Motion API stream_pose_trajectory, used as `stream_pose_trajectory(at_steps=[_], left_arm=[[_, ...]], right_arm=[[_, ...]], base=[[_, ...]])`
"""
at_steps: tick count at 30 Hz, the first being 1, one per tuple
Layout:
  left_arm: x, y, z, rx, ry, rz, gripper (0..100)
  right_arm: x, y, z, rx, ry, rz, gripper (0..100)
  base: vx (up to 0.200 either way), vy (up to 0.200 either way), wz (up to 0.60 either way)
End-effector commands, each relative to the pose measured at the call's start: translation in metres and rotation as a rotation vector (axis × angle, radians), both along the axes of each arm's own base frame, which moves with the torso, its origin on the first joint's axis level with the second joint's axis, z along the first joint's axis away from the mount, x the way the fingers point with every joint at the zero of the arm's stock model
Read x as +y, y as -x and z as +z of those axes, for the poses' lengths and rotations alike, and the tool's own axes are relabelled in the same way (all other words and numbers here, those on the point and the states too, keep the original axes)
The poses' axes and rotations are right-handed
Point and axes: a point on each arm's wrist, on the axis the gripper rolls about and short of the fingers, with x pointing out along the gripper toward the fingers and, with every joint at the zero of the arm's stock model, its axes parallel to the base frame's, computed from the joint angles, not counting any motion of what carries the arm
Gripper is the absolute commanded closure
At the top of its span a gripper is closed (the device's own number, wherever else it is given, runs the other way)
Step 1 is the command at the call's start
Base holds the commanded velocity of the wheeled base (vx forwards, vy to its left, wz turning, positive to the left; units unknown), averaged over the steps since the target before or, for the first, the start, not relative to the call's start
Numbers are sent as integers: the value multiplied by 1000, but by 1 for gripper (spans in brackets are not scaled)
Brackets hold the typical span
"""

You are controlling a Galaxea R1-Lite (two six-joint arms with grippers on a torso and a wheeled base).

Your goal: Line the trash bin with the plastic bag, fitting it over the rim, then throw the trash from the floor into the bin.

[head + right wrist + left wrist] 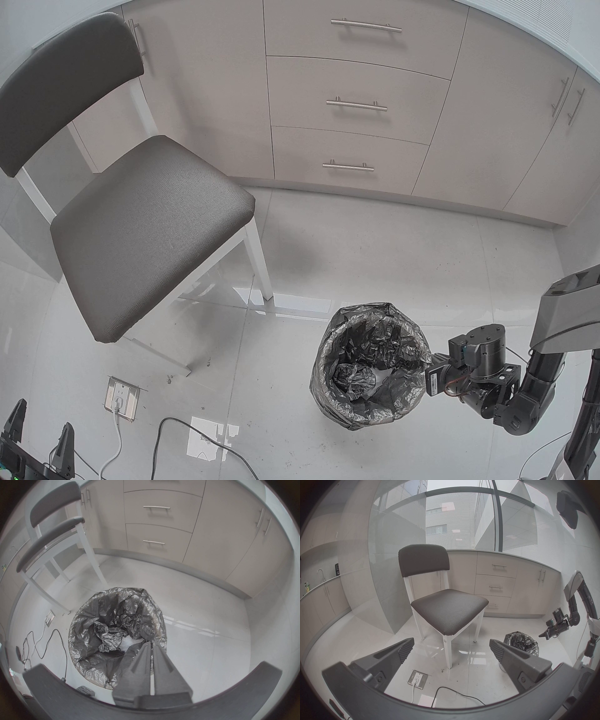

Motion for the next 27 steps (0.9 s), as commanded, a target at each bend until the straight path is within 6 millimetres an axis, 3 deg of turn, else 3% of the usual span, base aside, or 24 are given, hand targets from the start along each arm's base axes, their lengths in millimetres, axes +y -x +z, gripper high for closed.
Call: stream_pose_trajectory(at_steps=[1,9,13,14,15,21,23,27], left_arm=[[0,0,-5,1,1,1,0],[0,0,-5,1,1,1,0],[0,0,-5,1,1,1,0],[0,0,-5,1,1,1,0],[0,0,-5,1,1,1,0],[0,0,-5,1,1,1,0],[0,0,-5,1,1,1,0],[0,0,-5,1,1,1,0]], right_arm=[[-16,15,34,-98,-19,-64,100],[-47,36,69,-220,-17,-222,100],[-73,65,107,-383,25,-317,100],[-73,65,107,-383,25,-317,100],[-82,78,124,-461,26,-350,100],[-107,114,149,-590,46,-469,100],[-118,132,175,-691,60,-545,100],[-122,163,213,-772,46,-575,100]], base=[[0,0,0],[0,0,0],[0,0,0],[0,0,0],[0,0,0],[0,0,0],[0,0,0],[0,0,0]])
